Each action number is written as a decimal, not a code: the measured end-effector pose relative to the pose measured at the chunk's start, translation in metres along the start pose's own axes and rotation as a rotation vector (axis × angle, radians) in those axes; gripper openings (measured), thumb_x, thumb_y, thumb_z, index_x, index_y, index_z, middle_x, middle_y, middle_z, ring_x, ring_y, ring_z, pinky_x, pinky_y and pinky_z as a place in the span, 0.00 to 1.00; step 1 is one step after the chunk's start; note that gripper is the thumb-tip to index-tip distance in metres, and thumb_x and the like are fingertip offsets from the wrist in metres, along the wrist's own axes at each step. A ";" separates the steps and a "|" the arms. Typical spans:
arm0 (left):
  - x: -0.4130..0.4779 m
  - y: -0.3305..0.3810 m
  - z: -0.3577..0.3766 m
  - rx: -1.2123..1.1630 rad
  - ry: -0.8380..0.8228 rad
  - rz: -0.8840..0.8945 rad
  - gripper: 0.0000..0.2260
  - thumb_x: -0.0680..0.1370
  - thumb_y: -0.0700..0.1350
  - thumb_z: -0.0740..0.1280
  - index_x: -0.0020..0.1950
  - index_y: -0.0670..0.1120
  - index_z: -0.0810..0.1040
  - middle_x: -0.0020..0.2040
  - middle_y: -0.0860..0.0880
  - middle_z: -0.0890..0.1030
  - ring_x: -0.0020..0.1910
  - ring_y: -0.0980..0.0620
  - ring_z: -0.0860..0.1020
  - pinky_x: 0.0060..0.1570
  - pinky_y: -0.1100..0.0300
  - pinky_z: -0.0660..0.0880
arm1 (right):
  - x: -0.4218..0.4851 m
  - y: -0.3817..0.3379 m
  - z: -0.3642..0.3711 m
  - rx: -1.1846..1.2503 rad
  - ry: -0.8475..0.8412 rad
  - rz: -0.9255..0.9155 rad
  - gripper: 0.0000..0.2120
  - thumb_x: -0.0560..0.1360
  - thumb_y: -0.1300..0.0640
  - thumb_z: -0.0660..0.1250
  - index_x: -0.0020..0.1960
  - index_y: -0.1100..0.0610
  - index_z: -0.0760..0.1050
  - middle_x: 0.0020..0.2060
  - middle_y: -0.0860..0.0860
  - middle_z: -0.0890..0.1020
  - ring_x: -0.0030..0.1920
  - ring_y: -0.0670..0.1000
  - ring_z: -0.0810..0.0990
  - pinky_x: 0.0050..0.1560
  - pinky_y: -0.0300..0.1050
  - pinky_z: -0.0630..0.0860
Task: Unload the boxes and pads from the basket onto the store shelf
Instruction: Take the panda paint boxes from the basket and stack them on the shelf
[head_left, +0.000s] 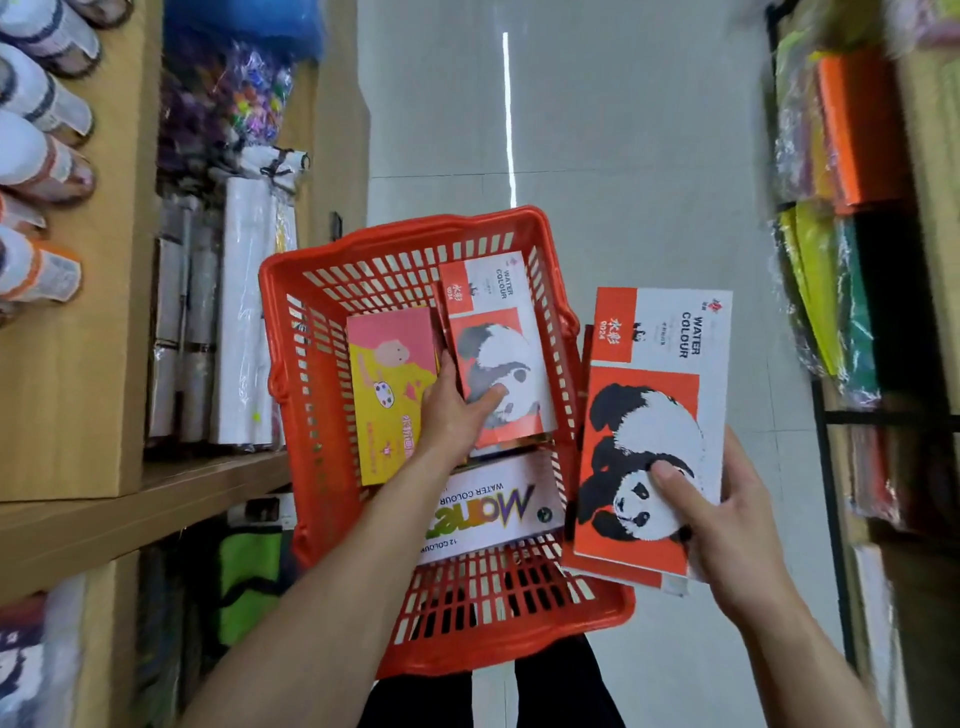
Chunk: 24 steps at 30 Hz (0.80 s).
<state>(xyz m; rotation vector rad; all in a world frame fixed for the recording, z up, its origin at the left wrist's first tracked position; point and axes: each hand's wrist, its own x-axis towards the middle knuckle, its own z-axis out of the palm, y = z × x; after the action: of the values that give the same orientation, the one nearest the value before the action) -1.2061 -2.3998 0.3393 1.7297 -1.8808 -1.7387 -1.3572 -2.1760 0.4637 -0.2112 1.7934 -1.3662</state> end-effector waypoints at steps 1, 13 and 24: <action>-0.002 0.001 0.001 -0.022 0.015 0.005 0.41 0.76 0.51 0.75 0.82 0.48 0.56 0.74 0.46 0.73 0.71 0.46 0.73 0.66 0.59 0.71 | 0.001 0.000 0.000 -0.003 -0.008 -0.001 0.28 0.74 0.55 0.74 0.73 0.44 0.74 0.62 0.51 0.86 0.57 0.57 0.88 0.49 0.55 0.86; -0.005 0.011 0.000 -0.197 0.008 0.008 0.43 0.74 0.56 0.73 0.81 0.61 0.50 0.78 0.53 0.66 0.75 0.51 0.66 0.68 0.60 0.64 | 0.003 -0.001 0.003 0.016 -0.014 0.027 0.28 0.74 0.54 0.74 0.73 0.43 0.73 0.62 0.51 0.86 0.58 0.57 0.87 0.50 0.55 0.86; -0.075 0.052 -0.061 -0.369 0.019 0.072 0.38 0.75 0.47 0.72 0.78 0.66 0.58 0.73 0.54 0.75 0.67 0.51 0.77 0.61 0.46 0.79 | -0.008 -0.033 0.015 -0.051 -0.049 -0.018 0.29 0.77 0.59 0.74 0.74 0.42 0.72 0.62 0.49 0.86 0.59 0.57 0.86 0.54 0.61 0.85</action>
<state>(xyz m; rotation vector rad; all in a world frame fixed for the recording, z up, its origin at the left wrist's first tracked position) -1.1720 -2.4004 0.4432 1.5147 -1.4751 -1.8865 -1.3532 -2.1948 0.4956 -0.2864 1.7903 -1.3181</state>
